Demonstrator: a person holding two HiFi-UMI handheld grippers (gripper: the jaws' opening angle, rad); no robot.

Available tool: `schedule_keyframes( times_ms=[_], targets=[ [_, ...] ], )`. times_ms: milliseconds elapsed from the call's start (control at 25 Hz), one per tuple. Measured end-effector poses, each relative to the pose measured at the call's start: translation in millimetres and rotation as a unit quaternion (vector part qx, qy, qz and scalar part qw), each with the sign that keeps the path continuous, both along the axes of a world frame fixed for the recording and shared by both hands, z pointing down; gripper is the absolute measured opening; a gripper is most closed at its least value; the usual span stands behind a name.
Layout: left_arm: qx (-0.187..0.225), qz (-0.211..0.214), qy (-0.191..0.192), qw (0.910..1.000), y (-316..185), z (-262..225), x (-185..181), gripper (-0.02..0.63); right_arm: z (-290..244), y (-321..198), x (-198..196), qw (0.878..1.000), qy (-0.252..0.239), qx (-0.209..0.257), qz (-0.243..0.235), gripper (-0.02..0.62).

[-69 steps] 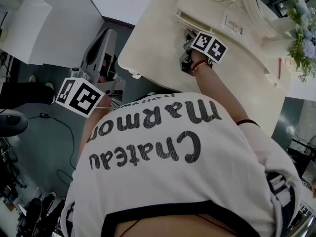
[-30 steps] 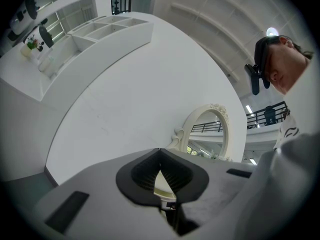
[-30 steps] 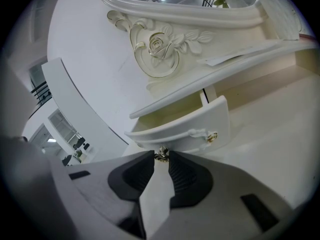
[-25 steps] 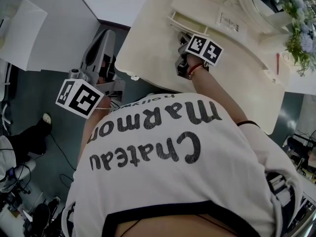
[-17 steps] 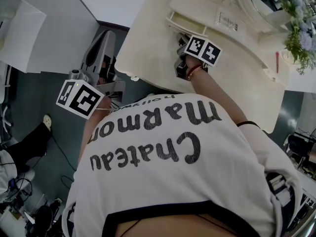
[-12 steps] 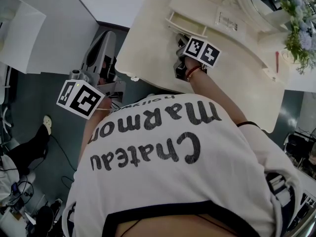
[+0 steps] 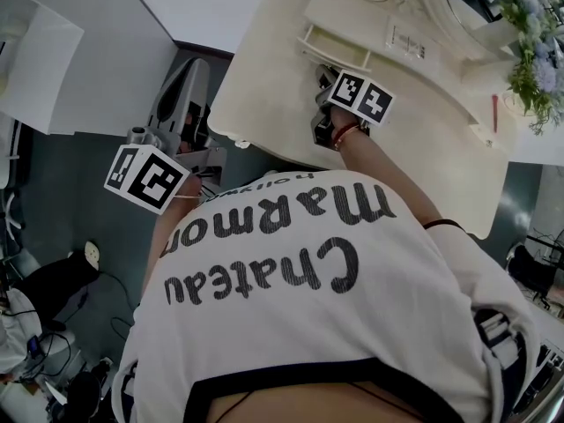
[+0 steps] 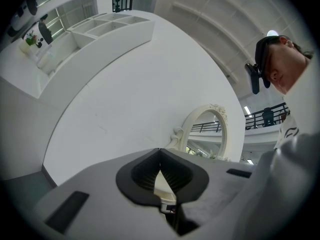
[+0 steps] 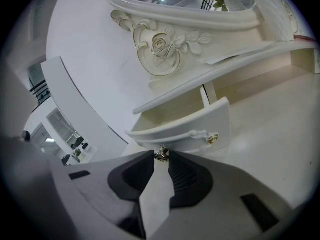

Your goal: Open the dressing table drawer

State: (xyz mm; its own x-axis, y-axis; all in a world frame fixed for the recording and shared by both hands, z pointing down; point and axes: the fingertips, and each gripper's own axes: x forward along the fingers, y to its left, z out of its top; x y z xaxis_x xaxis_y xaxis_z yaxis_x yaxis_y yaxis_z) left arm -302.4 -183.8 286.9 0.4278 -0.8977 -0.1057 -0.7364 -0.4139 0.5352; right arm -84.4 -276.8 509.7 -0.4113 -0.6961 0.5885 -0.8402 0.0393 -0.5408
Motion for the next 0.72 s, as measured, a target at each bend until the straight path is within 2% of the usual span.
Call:
schedule_keyframes(
  times_ms=[720],
  targets=[
    [-0.004,0.006,0.007,0.9999,-3.2,1.3,-1.2,0.023,-0.7,4.1,-3.7,1.0,-0.001,-0.005,0.001,0.103]
  ],
)
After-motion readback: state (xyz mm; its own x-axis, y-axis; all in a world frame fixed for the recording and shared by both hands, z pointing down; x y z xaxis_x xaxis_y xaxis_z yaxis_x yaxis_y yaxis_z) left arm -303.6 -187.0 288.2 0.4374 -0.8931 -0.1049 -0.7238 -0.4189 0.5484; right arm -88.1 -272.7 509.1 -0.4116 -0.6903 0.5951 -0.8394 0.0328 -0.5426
